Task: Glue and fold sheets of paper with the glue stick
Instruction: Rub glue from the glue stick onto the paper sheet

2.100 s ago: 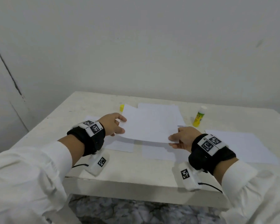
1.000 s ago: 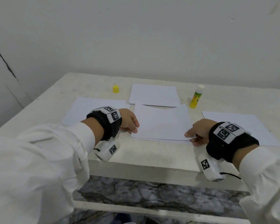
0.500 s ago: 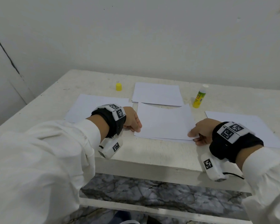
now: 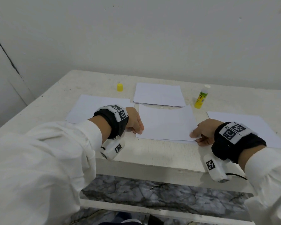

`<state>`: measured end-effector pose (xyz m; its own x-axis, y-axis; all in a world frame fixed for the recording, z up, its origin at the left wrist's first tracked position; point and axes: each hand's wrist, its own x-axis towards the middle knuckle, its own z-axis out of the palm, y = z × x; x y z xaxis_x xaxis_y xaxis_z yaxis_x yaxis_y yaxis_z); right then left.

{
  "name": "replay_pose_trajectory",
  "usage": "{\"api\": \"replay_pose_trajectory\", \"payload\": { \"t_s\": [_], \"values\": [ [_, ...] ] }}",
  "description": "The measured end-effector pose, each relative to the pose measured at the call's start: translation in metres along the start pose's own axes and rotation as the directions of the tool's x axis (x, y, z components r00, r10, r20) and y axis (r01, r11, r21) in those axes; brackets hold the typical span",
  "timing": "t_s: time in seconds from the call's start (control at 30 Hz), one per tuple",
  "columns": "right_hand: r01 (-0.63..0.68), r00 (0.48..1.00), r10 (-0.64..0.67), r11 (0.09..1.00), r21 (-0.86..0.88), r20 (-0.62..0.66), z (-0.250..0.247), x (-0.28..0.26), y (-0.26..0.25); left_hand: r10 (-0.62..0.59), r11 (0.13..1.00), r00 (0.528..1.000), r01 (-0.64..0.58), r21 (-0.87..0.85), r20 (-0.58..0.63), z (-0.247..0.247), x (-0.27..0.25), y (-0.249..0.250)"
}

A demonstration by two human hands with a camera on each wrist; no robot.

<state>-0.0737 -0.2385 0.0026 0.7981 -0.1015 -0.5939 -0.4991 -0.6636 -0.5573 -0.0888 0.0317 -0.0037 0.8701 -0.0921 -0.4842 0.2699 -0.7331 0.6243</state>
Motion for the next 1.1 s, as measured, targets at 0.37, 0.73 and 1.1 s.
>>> {"api": "replay_pose_trajectory", "payload": {
  "t_s": [0.37, 0.73, 1.1],
  "values": [
    [-0.003, 1.0, 0.003, 0.998, -0.069, -0.008, 0.001, 0.005, -0.001, -0.01, 0.996, 0.999, 0.014, 0.085, -0.053, 0.001, -0.004, 0.005],
    [0.059, 0.997, -0.07, 0.932, -0.358, -0.02, -0.021, 0.0, -0.013, -0.005, 0.98, 0.999, 0.015, 0.198, -0.05, 0.001, 0.004, 0.005],
    [0.177, 0.984, -0.162, 0.888, -0.426, 0.07, -0.026, 0.005, -0.004, -0.022, 0.989, 0.999, 0.027, 0.142, -0.035, 0.001, 0.004, 0.007]
  ]
}}
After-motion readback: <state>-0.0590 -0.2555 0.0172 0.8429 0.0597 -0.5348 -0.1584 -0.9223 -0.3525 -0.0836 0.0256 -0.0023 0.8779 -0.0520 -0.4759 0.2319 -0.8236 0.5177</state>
